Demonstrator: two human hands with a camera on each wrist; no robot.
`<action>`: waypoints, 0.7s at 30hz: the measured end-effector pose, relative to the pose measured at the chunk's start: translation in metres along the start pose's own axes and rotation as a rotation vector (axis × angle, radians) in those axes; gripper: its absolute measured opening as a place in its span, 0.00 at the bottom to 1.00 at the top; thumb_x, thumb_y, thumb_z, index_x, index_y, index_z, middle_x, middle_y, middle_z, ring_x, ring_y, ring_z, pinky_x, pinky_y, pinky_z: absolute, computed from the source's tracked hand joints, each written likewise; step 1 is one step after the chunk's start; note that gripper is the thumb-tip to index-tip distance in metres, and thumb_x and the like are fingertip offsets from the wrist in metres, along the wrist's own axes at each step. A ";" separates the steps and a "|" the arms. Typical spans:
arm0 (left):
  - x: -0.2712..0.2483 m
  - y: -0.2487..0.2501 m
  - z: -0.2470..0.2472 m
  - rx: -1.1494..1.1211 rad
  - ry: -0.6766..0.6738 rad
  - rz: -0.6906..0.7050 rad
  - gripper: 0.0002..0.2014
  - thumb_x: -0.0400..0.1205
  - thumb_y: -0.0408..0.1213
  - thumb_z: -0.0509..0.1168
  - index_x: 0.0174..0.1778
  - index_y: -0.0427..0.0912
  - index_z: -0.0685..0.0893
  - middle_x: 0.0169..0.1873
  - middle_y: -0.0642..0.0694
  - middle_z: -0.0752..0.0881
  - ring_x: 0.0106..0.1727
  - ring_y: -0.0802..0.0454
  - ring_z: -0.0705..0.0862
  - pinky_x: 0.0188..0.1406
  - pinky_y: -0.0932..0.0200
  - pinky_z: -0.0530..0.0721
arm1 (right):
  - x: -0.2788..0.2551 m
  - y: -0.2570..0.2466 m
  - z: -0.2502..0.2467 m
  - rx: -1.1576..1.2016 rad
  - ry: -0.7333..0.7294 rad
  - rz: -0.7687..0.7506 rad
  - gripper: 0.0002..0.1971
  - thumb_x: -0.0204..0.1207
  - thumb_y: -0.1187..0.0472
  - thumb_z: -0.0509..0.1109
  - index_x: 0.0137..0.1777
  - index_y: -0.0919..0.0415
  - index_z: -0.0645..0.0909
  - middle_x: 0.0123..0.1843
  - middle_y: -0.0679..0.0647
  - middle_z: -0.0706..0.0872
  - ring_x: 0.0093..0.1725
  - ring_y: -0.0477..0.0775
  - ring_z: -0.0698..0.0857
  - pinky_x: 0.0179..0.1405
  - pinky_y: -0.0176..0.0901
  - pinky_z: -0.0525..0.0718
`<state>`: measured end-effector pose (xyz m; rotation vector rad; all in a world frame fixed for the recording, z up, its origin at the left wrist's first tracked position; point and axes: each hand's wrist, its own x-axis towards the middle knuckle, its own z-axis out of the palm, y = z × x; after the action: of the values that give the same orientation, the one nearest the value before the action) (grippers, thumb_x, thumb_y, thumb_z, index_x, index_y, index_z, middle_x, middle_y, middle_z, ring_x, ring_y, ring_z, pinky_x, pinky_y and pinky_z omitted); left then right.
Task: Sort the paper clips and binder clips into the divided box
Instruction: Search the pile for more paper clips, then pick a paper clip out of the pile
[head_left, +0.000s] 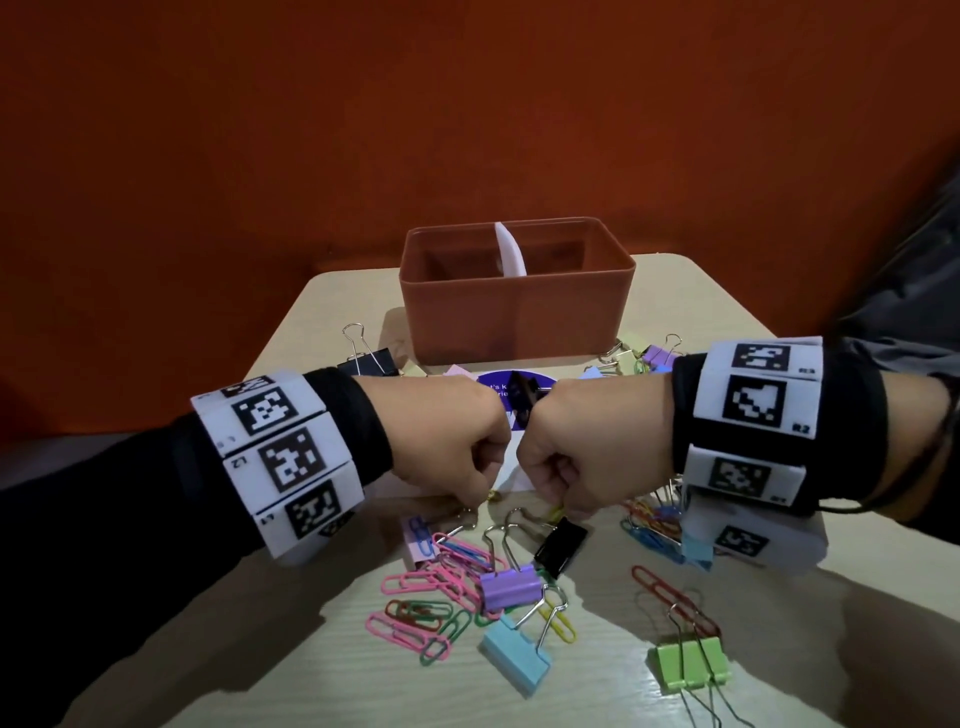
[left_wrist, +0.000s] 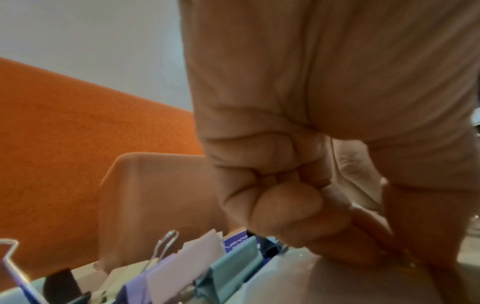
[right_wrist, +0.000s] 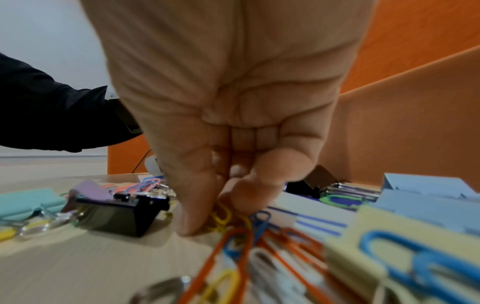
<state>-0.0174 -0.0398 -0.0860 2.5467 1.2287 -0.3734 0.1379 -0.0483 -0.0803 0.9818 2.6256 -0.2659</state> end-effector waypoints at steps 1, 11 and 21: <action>0.000 0.001 0.000 0.000 -0.013 0.003 0.04 0.74 0.38 0.70 0.34 0.48 0.82 0.28 0.54 0.81 0.30 0.59 0.76 0.32 0.61 0.77 | -0.001 -0.001 0.001 0.005 -0.002 -0.003 0.05 0.68 0.65 0.72 0.40 0.53 0.84 0.26 0.42 0.76 0.28 0.40 0.74 0.29 0.31 0.73; -0.005 0.000 -0.002 -0.061 0.057 0.011 0.04 0.72 0.38 0.71 0.40 0.50 0.84 0.30 0.56 0.84 0.30 0.64 0.79 0.31 0.66 0.77 | -0.018 0.030 -0.023 0.377 0.263 0.053 0.13 0.63 0.64 0.81 0.28 0.50 0.81 0.24 0.43 0.83 0.24 0.39 0.77 0.27 0.28 0.73; -0.007 0.011 -0.021 -0.317 0.075 -0.030 0.07 0.79 0.35 0.61 0.39 0.48 0.83 0.26 0.55 0.82 0.26 0.58 0.81 0.28 0.67 0.79 | -0.032 0.068 -0.008 1.196 0.188 0.180 0.12 0.80 0.77 0.60 0.46 0.64 0.82 0.34 0.62 0.86 0.32 0.55 0.89 0.34 0.43 0.89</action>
<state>-0.0101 -0.0436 -0.0622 2.2913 1.2427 -0.0805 0.2037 -0.0150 -0.0658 1.5783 2.3606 -1.8877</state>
